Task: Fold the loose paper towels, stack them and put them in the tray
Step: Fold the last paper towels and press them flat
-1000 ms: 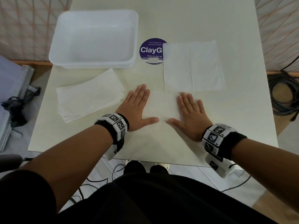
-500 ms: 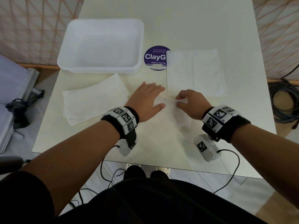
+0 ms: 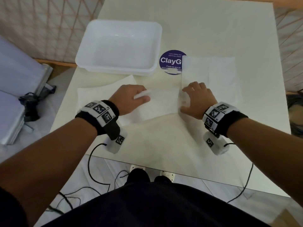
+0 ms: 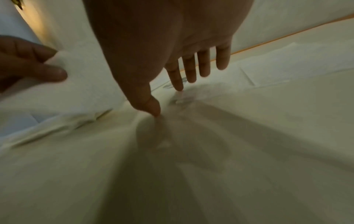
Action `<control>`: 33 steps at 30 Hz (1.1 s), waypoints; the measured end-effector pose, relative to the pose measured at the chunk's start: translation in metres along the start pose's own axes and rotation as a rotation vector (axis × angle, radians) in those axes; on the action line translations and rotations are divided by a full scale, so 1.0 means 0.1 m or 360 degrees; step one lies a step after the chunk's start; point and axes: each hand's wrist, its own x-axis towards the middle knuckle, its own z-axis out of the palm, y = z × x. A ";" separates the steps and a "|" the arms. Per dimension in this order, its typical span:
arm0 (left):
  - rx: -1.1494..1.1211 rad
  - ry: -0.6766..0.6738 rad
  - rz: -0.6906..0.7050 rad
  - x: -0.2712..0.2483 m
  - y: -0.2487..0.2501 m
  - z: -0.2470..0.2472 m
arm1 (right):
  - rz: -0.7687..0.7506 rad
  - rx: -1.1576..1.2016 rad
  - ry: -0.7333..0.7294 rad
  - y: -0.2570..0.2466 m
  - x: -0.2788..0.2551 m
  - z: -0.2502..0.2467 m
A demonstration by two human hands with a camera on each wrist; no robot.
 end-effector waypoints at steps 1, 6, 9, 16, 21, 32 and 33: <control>-0.0015 0.0022 -0.0015 -0.03 -0.05 -0.09 | -0.0007 -0.0069 0.0064 -0.02 -0.01 0.03; -0.0065 0.0054 -0.0084 -0.11 -0.26 -0.47 | 0.0149 0.0067 0.0117 -0.07 0.03 0.09; -0.0057 0.0056 -0.0097 -0.11 -0.37 -0.63 | 0.0192 0.0063 0.0086 -0.08 0.08 0.08; -0.0021 -0.0088 -0.0231 0.04 -0.78 -0.78 | 0.0265 0.0098 0.0035 -0.25 0.04 0.02; 0.0163 -0.0240 -0.0232 0.13 -0.96 -0.80 | 0.0118 0.0205 0.0016 -0.74 -0.13 0.05; 0.0377 -0.0081 -0.0102 0.20 -1.16 -0.68 | -0.0042 0.0369 -0.0130 -1.52 -0.44 0.39; 0.0428 -0.0044 -0.0084 0.20 -1.16 -0.68 | -0.0040 0.0413 -0.0136 -1.54 -0.46 0.40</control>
